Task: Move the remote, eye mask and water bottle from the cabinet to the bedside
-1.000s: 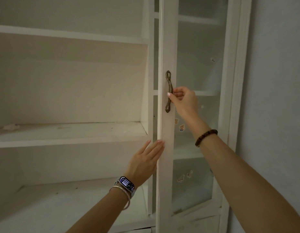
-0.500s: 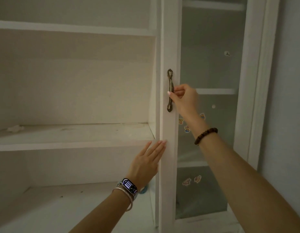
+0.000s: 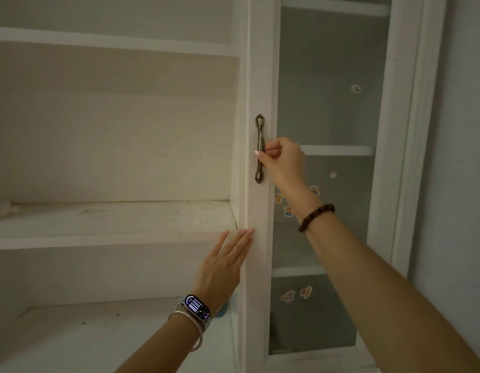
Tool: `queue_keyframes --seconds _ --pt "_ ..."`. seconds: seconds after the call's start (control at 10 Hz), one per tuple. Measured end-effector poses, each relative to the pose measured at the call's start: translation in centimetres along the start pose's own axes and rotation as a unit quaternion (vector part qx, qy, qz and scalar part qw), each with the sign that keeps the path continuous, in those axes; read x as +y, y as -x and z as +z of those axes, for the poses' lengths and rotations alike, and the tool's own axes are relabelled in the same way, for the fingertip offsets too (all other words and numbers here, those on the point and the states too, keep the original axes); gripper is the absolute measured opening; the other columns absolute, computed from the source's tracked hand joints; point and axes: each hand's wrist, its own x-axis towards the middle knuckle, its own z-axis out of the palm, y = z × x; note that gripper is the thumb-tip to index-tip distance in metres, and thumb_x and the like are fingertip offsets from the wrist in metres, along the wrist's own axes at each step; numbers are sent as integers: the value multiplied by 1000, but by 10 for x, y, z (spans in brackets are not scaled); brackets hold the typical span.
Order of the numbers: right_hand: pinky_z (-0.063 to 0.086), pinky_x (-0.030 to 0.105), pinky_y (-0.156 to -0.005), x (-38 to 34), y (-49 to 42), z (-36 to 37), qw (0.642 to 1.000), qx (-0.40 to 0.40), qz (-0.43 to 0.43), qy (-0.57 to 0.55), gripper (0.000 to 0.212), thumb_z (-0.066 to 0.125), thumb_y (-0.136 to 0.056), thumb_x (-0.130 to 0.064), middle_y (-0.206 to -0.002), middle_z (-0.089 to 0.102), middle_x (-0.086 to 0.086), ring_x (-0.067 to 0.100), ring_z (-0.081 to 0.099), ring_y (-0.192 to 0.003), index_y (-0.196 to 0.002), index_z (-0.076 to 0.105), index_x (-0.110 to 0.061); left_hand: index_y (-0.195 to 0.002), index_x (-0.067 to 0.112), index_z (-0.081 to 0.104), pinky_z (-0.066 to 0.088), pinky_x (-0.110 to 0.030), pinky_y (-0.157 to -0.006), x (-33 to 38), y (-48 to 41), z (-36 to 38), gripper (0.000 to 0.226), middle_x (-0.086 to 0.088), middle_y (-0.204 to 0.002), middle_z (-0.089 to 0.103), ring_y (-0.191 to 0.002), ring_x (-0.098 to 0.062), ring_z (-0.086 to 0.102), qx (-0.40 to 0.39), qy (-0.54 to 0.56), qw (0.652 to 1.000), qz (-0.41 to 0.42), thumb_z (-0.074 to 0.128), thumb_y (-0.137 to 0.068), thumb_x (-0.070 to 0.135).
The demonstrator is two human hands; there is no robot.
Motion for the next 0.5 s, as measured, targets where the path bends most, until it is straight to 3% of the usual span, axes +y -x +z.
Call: queue_keyframes --seconds 0.2,0.3,0.4,0.5 --pt "55 26 -71 -10 5 -3 999 7 5 37 13 73 -82 -16 -71 59 -13 7 62 -70 -90 64 -12 -148 7 5 3 -50 -116 0 -1 -13 71 -10 -158 3 -146 -26 3 -27 -45 999 -1 42 -87 7" --pt "53 21 -73 -20 15 -16 998 -36 -4 55 16 66 -88 -16 -80 59 -11 1 56 -71 -103 62 -12 -148 9 3 3 -56 -116 2 -4 -23 74 -10 -158 2 -146 -24 3 -26 -47 999 6 45 -86 10" --pt "49 14 -68 -18 35 -40 993 -72 -28 89 24 53 -96 -19 -99 61 -3 7 57 -83 -119 54 -12 -145 12 33 23 -60 -111 11 -3 -41 75 -9 -151 33 -139 -24 32 -4 13 1000 -29 61 -75 10" --pt "49 21 -71 -10 62 -73 976 -77 -71 191 22 50 -97 -18 -108 61 -1 10 58 -88 -119 53 -15 -125 15 57 34 -58 -106 15 -3 -59 52 -8 -133 56 -123 -26 53 62 72 989 -115 69 -74 12"
